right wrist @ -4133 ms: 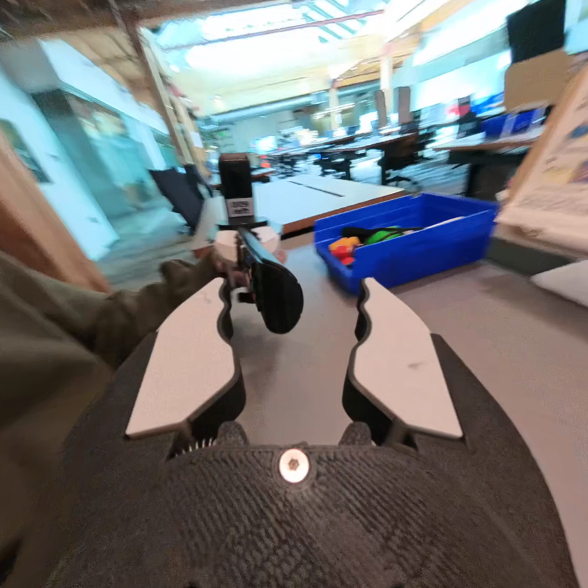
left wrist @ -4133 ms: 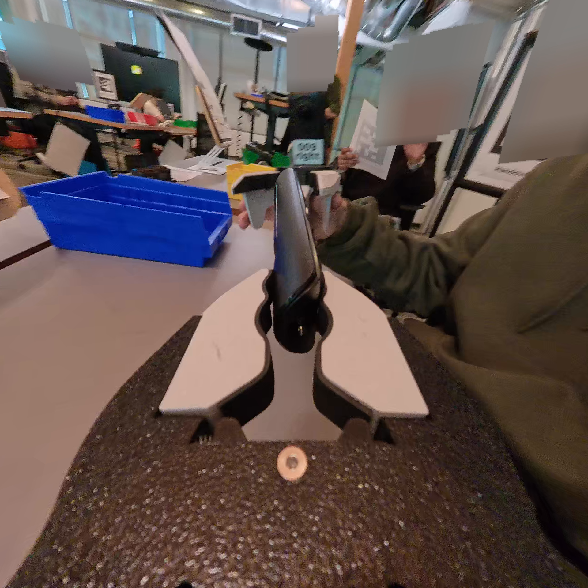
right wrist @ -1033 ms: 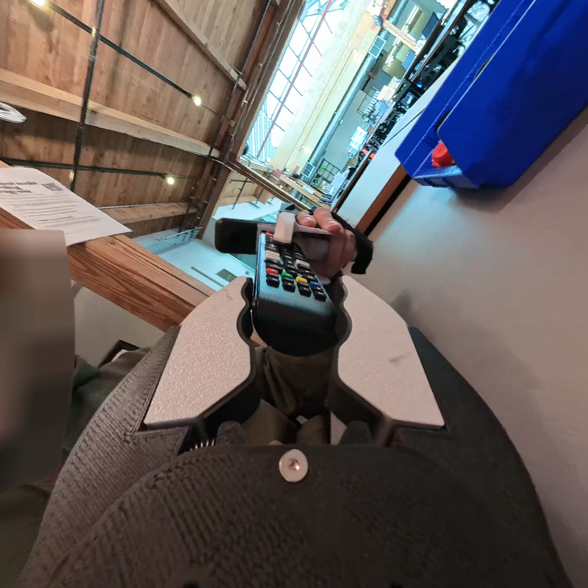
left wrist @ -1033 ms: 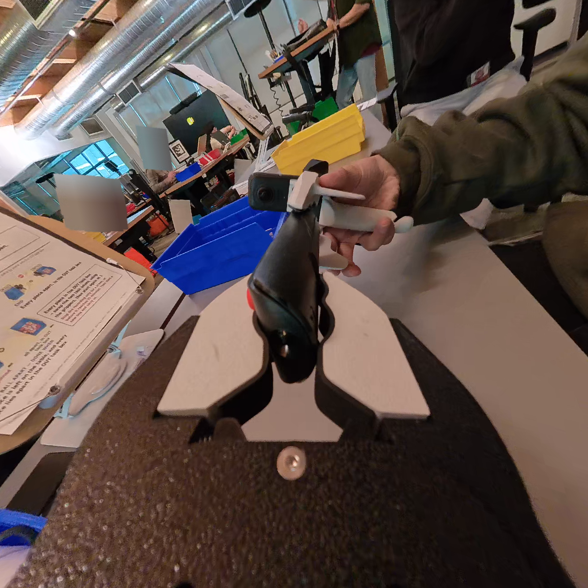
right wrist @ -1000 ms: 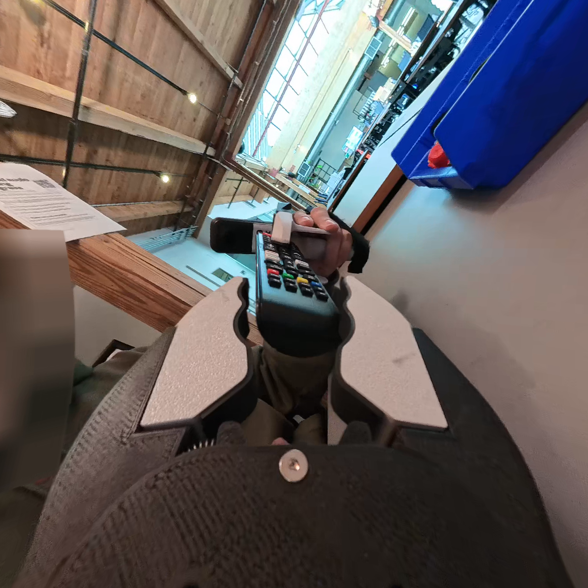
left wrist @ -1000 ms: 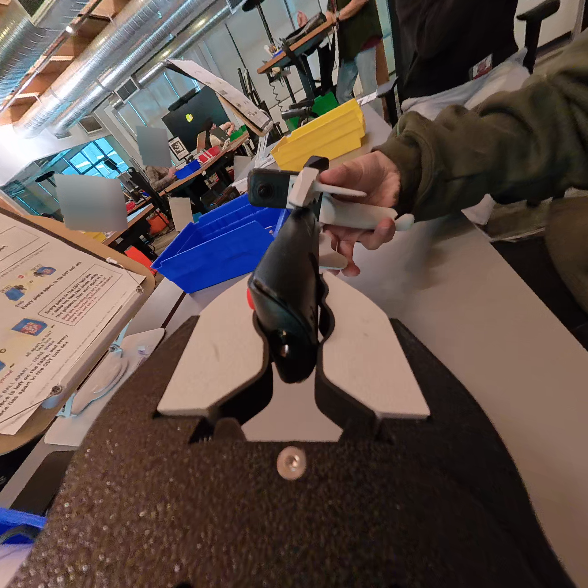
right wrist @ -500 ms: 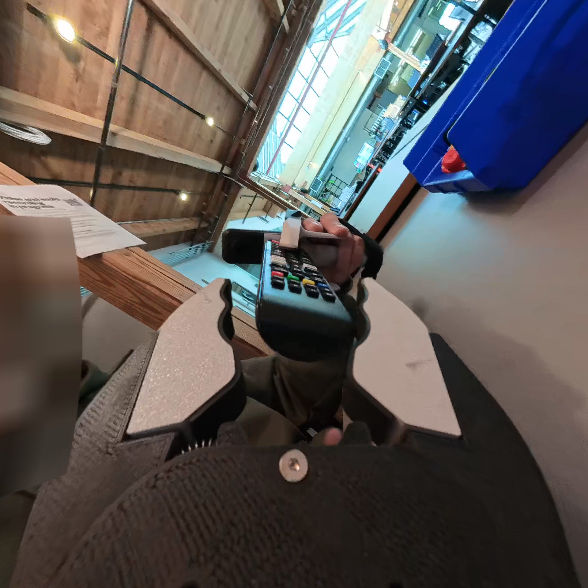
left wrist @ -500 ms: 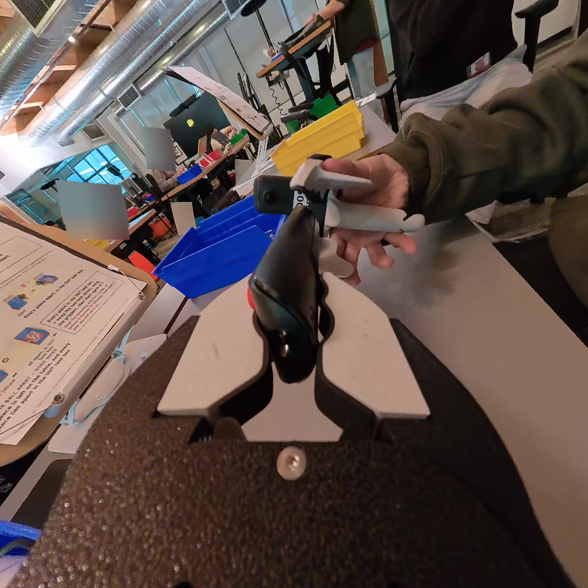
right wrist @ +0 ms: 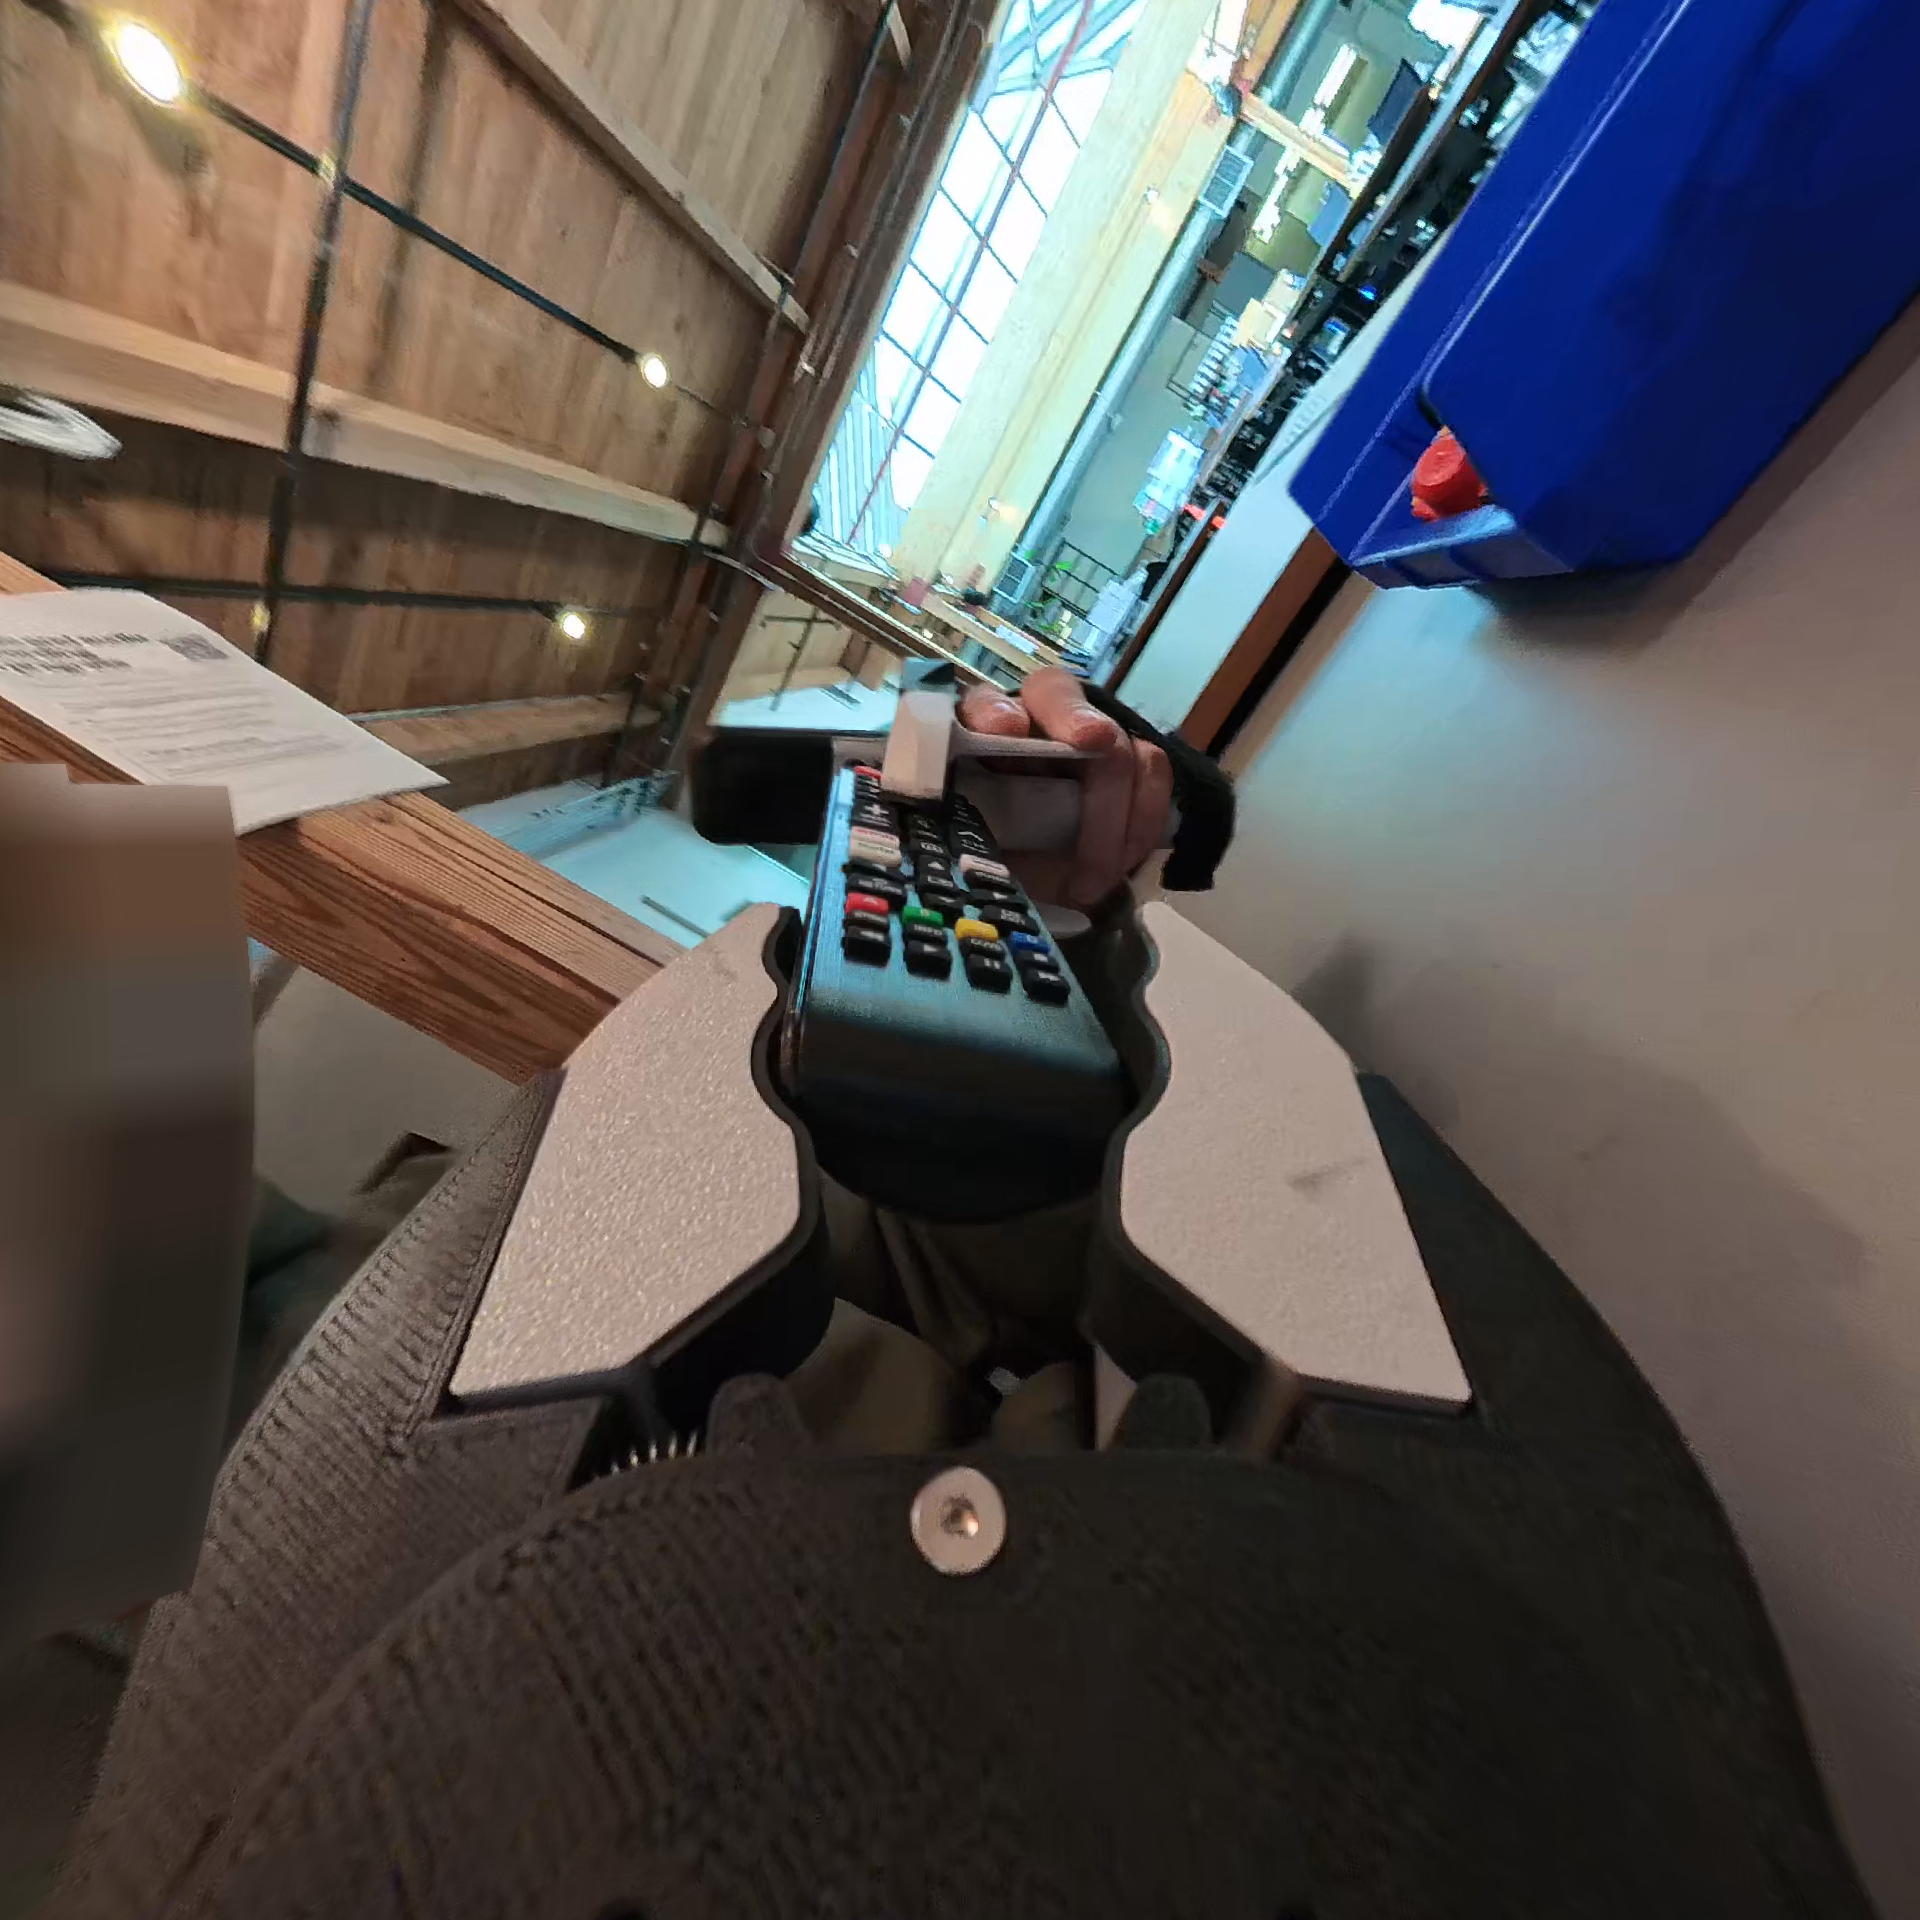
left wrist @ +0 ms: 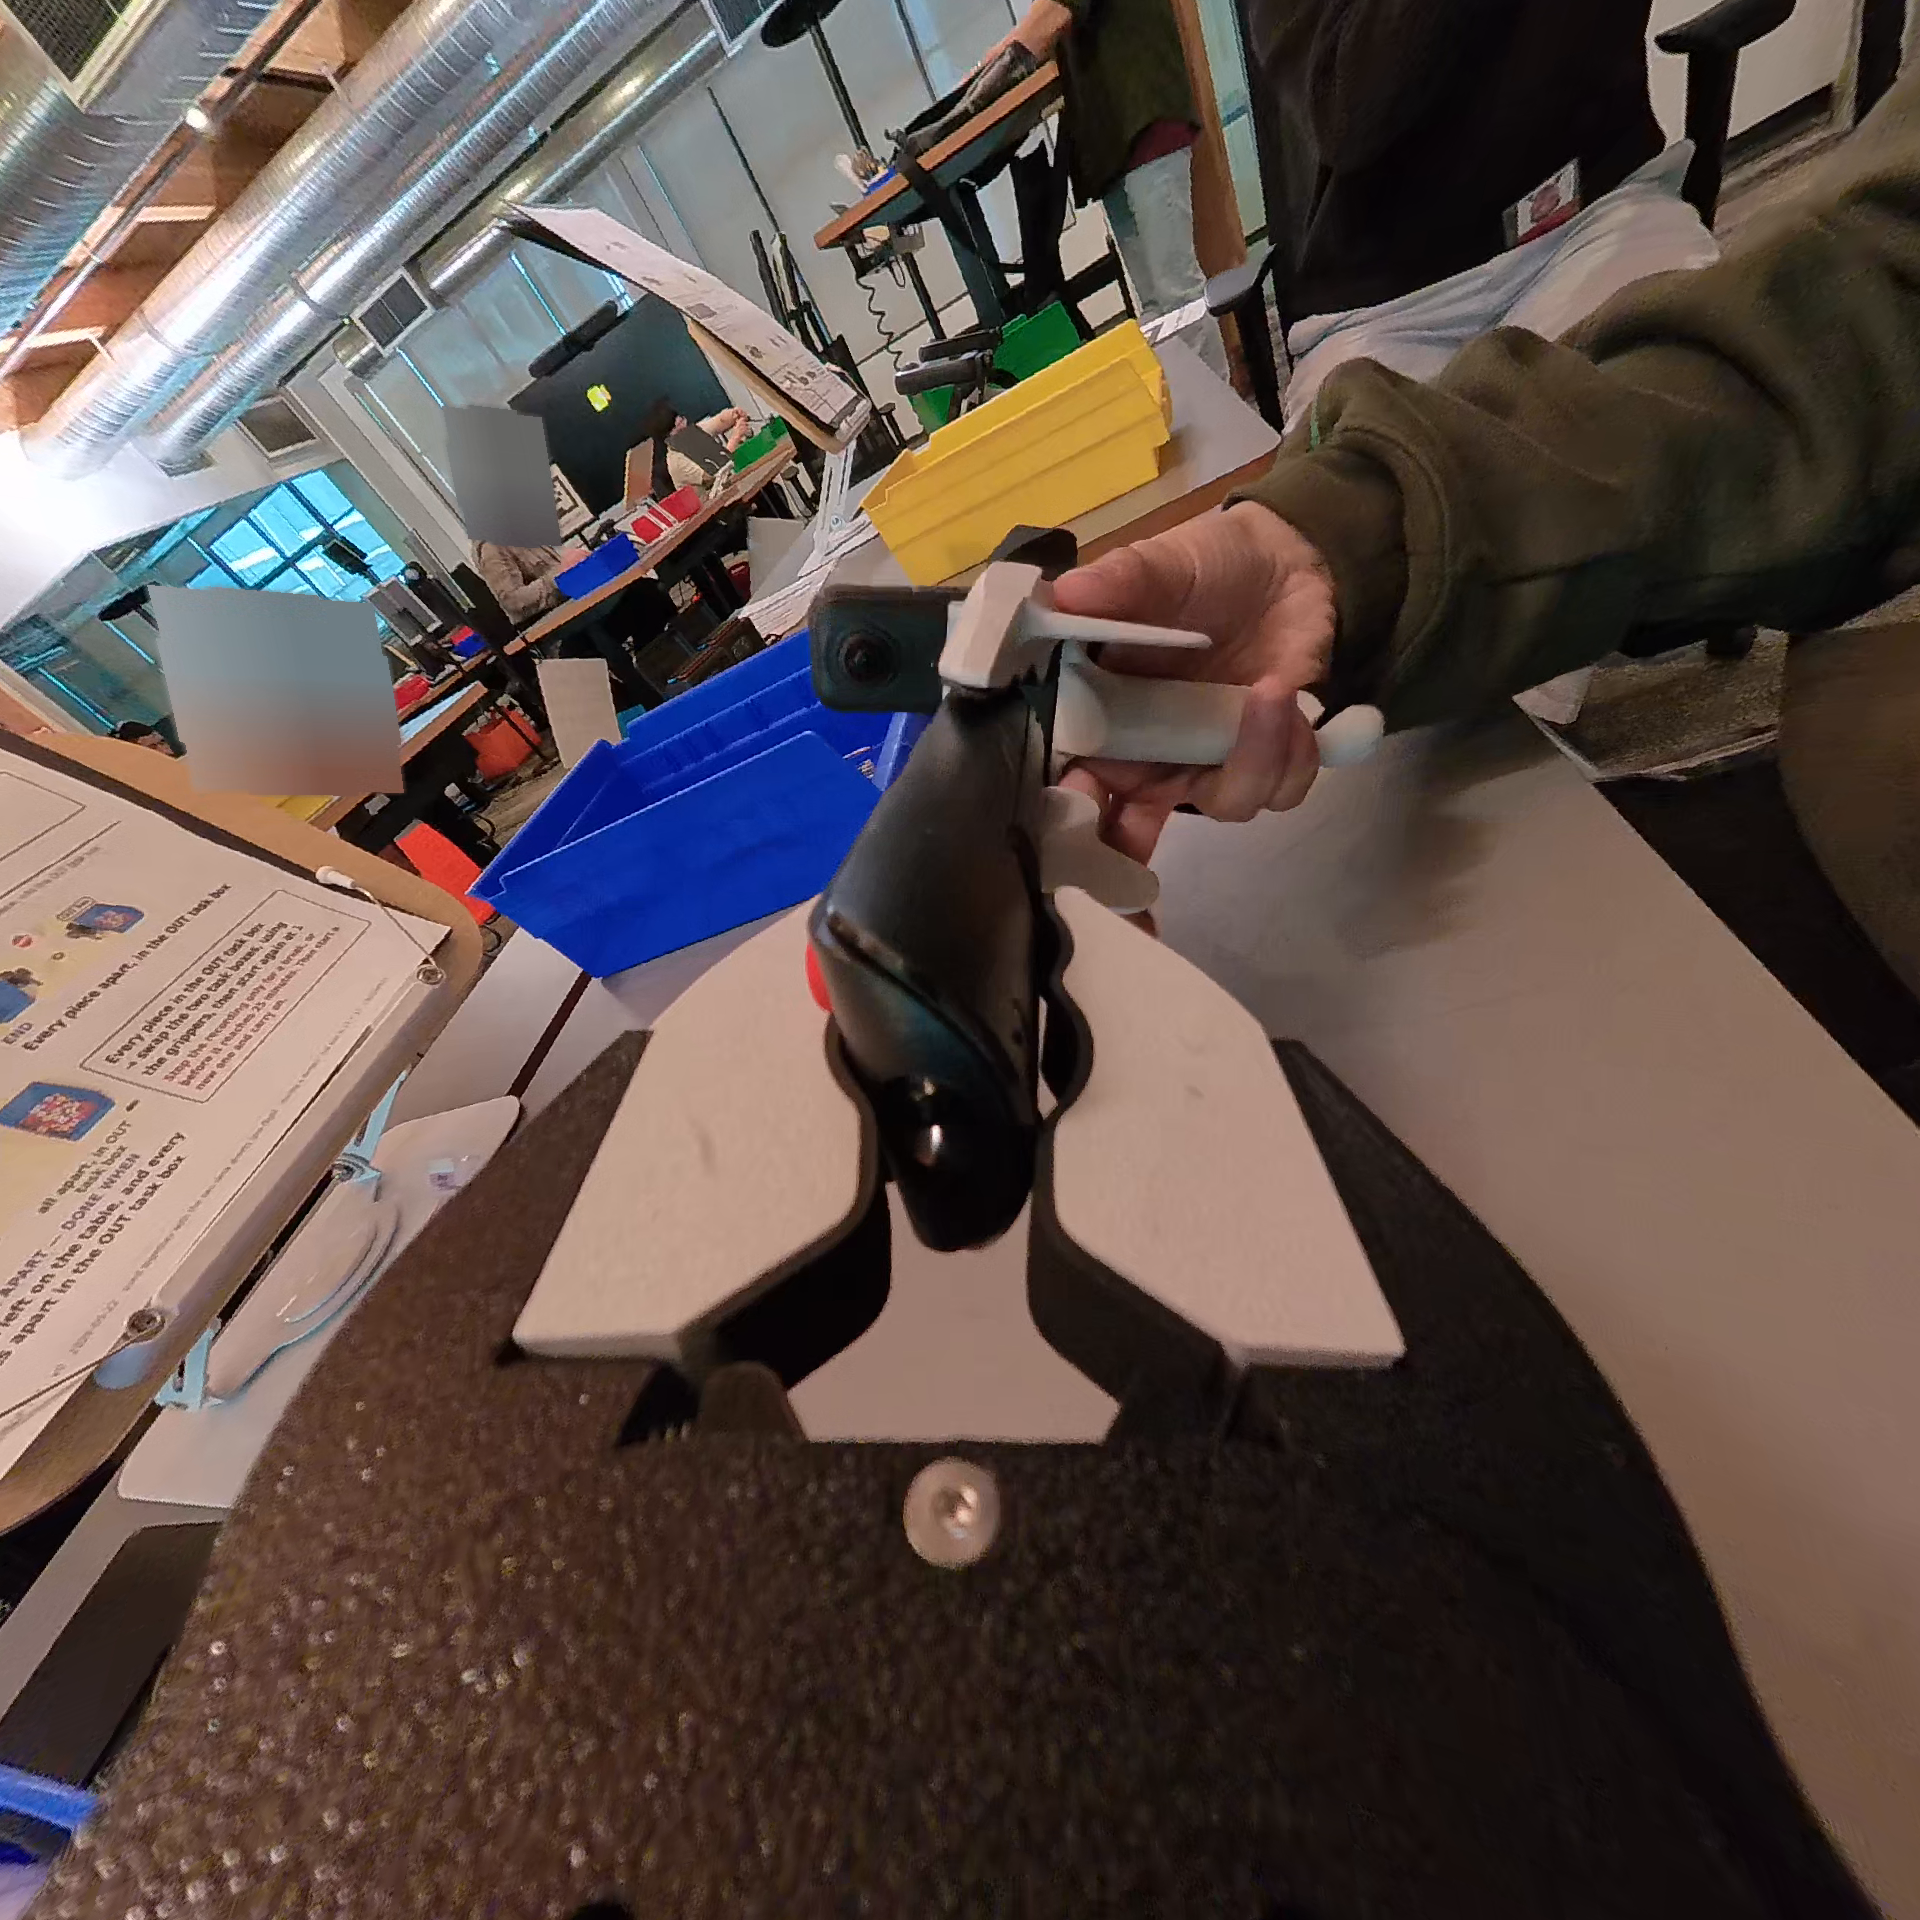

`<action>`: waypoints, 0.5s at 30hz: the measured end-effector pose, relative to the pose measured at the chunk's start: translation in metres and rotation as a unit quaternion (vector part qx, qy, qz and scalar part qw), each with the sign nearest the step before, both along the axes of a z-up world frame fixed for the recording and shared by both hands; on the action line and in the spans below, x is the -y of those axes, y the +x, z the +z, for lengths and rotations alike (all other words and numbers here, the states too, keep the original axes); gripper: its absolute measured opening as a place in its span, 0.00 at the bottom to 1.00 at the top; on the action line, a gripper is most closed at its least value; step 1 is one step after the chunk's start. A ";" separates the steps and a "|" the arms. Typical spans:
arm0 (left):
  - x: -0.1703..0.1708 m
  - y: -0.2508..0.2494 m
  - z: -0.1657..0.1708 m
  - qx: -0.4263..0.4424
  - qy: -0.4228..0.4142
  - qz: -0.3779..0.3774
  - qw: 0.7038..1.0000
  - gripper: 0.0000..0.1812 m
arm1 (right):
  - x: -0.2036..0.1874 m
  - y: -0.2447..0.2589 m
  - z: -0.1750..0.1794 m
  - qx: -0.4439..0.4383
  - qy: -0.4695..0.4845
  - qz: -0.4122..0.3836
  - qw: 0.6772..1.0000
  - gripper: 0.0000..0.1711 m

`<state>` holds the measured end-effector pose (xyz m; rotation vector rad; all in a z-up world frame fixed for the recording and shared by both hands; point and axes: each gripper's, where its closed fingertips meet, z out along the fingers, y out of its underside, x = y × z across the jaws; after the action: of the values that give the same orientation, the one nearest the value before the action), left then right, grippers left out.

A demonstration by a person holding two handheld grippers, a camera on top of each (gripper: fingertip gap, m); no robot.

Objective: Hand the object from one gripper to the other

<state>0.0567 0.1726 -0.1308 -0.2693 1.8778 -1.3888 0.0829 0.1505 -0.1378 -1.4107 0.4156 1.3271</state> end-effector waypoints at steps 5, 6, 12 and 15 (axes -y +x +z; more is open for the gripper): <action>0.000 0.003 0.000 0.000 -0.007 0.002 1.000 0.15 | -0.001 0.002 0.002 0.011 0.005 -0.006 1.000 0.35; 0.001 0.002 0.001 0.003 -0.002 0.002 1.000 0.15 | 0.000 0.001 0.003 0.014 0.008 -0.006 1.000 0.35; 0.001 0.001 0.002 0.006 -0.004 0.003 1.000 0.15 | -0.001 0.001 0.005 0.011 0.019 -0.018 1.000 0.35; 0.000 0.003 0.005 0.009 -0.006 0.005 1.000 0.15 | -0.002 0.003 0.008 0.025 0.031 -0.026 0.999 0.34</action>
<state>0.0593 0.1727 -0.1262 -0.2715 1.8520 -1.3922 0.0862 0.1524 -0.1296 -1.3699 0.3716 1.2501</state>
